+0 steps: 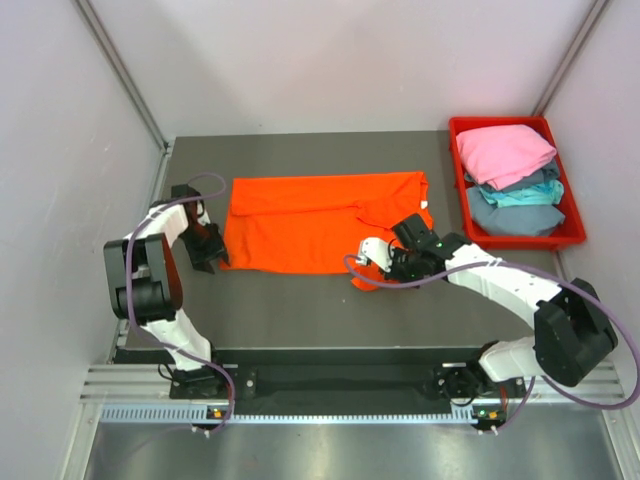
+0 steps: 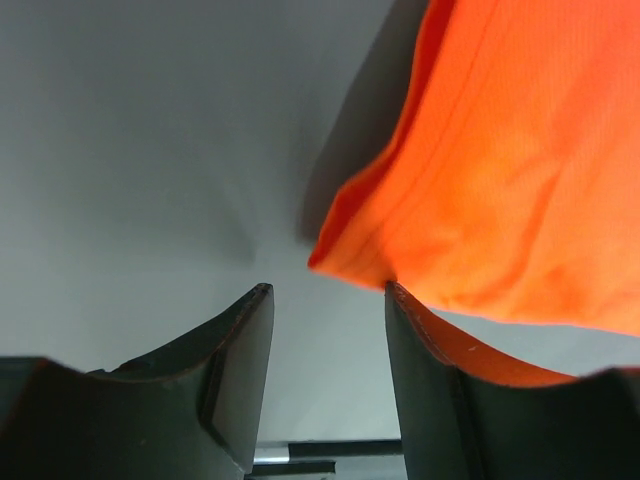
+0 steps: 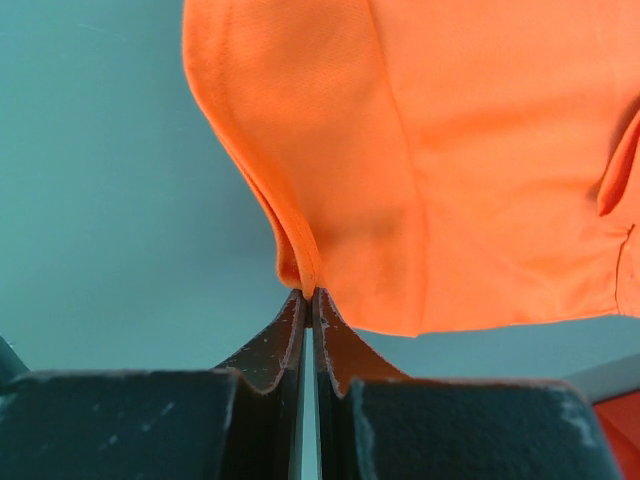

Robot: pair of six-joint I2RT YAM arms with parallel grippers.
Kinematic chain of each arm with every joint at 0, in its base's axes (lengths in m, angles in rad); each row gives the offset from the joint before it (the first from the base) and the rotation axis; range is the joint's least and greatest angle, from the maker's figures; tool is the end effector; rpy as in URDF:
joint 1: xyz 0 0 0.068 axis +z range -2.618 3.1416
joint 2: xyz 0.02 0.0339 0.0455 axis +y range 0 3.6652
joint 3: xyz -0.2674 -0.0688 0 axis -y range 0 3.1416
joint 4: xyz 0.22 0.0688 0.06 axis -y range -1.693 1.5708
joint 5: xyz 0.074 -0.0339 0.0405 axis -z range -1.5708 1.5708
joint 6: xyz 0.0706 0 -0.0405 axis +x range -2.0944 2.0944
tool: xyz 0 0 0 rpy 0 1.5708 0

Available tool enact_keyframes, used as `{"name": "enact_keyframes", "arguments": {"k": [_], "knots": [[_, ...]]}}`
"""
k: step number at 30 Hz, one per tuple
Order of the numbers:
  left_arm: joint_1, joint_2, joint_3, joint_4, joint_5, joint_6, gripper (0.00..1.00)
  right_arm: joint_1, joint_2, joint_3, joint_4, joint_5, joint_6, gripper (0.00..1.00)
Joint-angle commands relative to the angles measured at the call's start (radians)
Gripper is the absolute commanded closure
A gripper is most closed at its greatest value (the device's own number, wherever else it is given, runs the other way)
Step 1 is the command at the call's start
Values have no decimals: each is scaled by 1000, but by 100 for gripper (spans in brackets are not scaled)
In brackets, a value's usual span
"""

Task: Fold and stack the t-shirts
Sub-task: Fold the tshirt

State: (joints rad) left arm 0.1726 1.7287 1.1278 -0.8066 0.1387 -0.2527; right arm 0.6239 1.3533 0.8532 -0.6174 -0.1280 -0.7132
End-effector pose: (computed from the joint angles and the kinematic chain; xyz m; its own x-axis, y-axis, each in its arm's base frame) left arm 0.2980 0.0421 0.1607 -0.9042 -0.4090 -0.1233 -0.3863 0.9061 -0.1727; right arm 0.1954 0.1517 0.1923 -0.1430 -0.9025 -0.4063 -0.9499 0.2405 -0.1997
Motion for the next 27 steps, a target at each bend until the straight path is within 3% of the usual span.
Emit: {"name": "enact_keyframes", "arguments": {"k": [1,10,11,14,15,16,27], "knots": [[7,44,67,37,10,3,48,-24,-8,24,33,2,11,100],[7,95,102,38,48,13,59,-49,-5,21,51,1,24,100],[7,94,104,32,59,21,68,-53,-3,26,51,4,24,100],[10,74,105,6,67,27,83,-68,-5,32,59,16,29,100],[10,65,104,0,74,30,96,-75,-8,36,59,18,34,100],[11,40,104,-9,84,32,100,-81,-11,40,59,24,35,100],[24,-141,105,-86,188,50,100,-202,-71,115,30,19,64,100]]}}
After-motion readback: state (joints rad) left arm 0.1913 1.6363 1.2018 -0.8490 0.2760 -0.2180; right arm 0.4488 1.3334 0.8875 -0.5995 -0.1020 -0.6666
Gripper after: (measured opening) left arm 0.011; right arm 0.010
